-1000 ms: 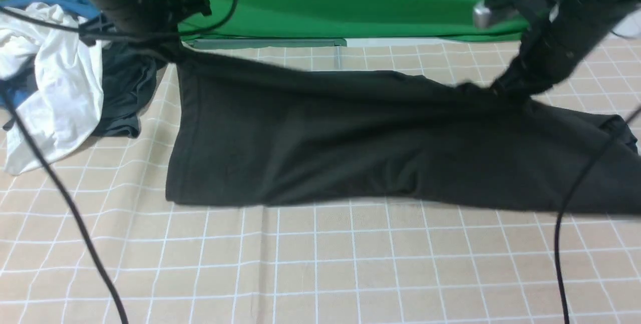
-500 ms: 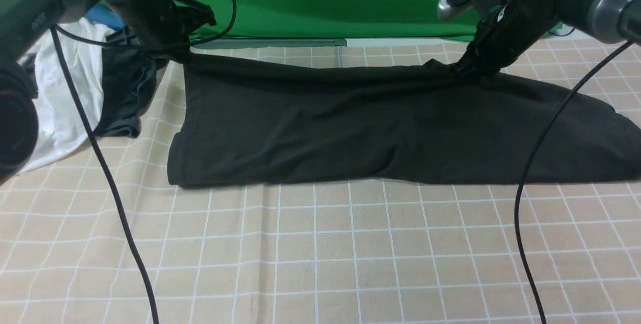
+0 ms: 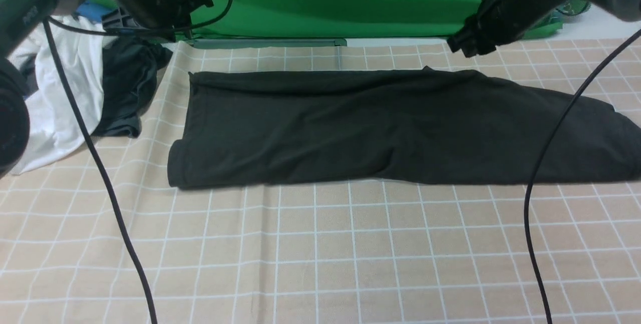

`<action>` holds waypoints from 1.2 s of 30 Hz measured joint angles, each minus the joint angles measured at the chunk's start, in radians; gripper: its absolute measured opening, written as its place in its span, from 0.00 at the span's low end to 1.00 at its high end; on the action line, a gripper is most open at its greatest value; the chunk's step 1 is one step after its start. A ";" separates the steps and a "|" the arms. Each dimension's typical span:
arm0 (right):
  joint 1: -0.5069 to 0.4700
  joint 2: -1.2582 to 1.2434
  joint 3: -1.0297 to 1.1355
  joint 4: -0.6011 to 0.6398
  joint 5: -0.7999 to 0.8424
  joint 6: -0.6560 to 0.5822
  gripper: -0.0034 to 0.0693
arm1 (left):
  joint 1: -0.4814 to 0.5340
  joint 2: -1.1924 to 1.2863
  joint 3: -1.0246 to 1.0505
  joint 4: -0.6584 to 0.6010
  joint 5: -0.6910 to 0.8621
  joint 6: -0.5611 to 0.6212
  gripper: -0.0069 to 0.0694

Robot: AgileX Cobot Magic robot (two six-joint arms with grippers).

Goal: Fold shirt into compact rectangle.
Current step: 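Pull the folded dark garment lengthwise by its ends to straighten it flat on the table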

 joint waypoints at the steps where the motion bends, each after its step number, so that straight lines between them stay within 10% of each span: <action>1: 0.008 0.000 0.000 0.038 0.007 -0.034 0.15 | -0.008 -0.005 0.000 -0.012 0.032 0.027 0.33; 8: 0.064 0.088 0.000 0.165 -0.005 -0.101 0.10 | -0.125 -0.016 0.114 -0.032 0.077 0.117 0.11; 24: 0.062 0.185 -0.001 0.167 -0.437 -0.097 0.13 | -0.128 0.140 0.191 -0.019 -0.472 0.119 0.12; 36: -0.064 -0.033 -0.108 0.123 0.193 -0.082 0.14 | -0.035 -0.189 0.233 0.052 -0.062 0.185 0.12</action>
